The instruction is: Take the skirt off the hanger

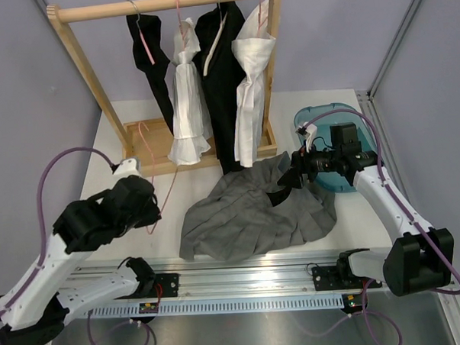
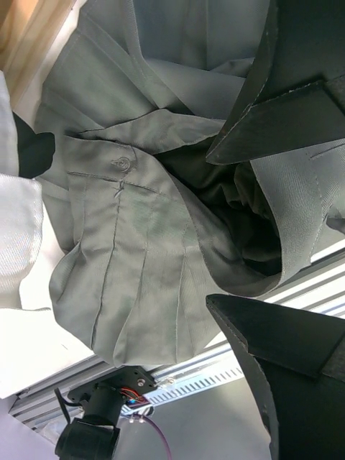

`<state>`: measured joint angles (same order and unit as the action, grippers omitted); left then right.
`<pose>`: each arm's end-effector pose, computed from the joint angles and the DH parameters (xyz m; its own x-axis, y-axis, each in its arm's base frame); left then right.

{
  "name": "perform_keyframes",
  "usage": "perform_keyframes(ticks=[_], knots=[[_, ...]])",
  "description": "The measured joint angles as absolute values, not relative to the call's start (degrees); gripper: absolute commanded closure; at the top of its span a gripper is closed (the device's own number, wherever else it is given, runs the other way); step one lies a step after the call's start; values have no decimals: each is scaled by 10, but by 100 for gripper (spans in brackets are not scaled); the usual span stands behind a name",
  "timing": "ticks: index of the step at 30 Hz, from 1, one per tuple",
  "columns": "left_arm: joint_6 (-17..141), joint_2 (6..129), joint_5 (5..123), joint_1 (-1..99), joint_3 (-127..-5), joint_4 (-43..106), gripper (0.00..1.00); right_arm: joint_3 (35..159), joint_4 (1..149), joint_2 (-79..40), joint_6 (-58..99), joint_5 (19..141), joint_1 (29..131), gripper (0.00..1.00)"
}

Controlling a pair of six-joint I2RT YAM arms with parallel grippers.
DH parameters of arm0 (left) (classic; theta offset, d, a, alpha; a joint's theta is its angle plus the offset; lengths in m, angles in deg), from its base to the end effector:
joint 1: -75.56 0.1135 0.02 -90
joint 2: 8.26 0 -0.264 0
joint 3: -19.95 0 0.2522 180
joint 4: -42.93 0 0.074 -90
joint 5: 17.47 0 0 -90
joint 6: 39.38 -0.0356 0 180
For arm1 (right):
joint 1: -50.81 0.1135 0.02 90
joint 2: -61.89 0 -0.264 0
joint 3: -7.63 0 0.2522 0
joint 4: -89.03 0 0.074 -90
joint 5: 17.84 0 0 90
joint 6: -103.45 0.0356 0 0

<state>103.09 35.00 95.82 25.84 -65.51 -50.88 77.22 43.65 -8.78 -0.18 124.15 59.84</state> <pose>0.0630 -0.0526 0.3802 -0.7385 -0.2552 -0.6241 -0.0717 0.9501 -0.3037 0.2433 0.0671 0.2883 -0.5467 -0.2338 -0.8041 -0.7836 0.4814 0.3927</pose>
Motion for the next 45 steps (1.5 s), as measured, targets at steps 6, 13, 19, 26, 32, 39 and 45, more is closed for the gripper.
perform_keyframes(ticks=[6,13,19,26,32,39,45], knots=[[916,446,996,411,-665,-493,100,774,440,-87,0,1241,598,20],[746,446,941,575,-675,-384,100,774,441,-78,-2,1241,598,20],[635,444,859,592,-706,-265,100,763,449,-68,-3,1241,598,19],[587,496,817,630,-811,-198,100,755,456,-67,-14,1242,598,20],[576,544,817,649,-869,-169,100,750,454,-58,-37,1243,598,20],[577,583,828,683,-930,-169,100,741,454,-52,-44,1244,598,20],[593,628,825,728,-935,-156,100,741,441,-51,-58,1244,598,20]])
